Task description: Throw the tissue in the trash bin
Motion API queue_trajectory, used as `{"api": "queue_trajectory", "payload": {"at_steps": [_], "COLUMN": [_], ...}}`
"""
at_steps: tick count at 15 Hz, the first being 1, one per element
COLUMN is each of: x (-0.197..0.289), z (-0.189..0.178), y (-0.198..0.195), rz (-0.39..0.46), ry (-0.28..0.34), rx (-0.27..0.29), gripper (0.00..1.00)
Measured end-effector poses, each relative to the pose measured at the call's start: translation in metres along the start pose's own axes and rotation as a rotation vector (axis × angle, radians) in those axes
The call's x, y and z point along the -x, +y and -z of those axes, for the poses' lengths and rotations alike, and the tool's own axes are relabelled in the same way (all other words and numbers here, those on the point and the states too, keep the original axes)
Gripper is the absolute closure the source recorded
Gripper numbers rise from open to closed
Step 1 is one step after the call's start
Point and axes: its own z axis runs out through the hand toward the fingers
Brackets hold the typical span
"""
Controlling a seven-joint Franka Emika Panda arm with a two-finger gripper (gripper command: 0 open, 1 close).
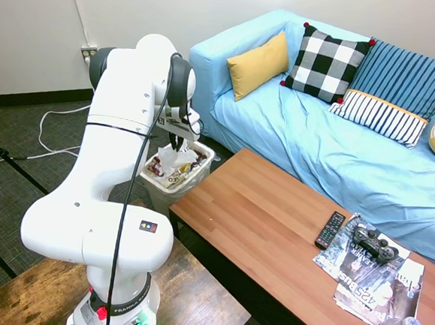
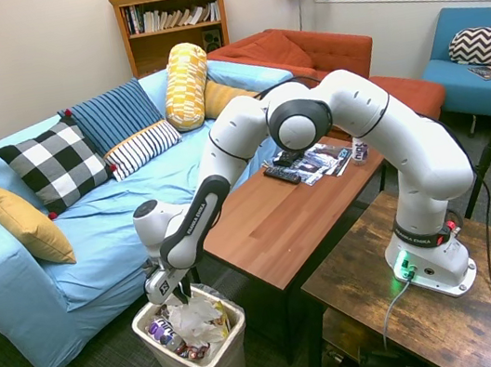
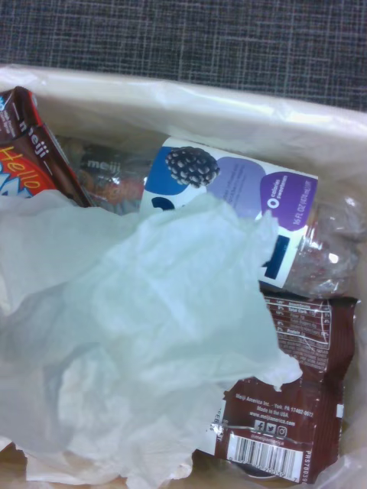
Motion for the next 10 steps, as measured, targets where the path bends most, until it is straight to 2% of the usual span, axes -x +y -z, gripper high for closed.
{"api": "queue_trajectory", "payload": {"at_steps": [10], "x": [-0.0096], "z": [0.0033], "y": [0.0033], "rz": [-0.025], "ry": [0.000], "rx": [0.041], "gripper": [0.00]}}
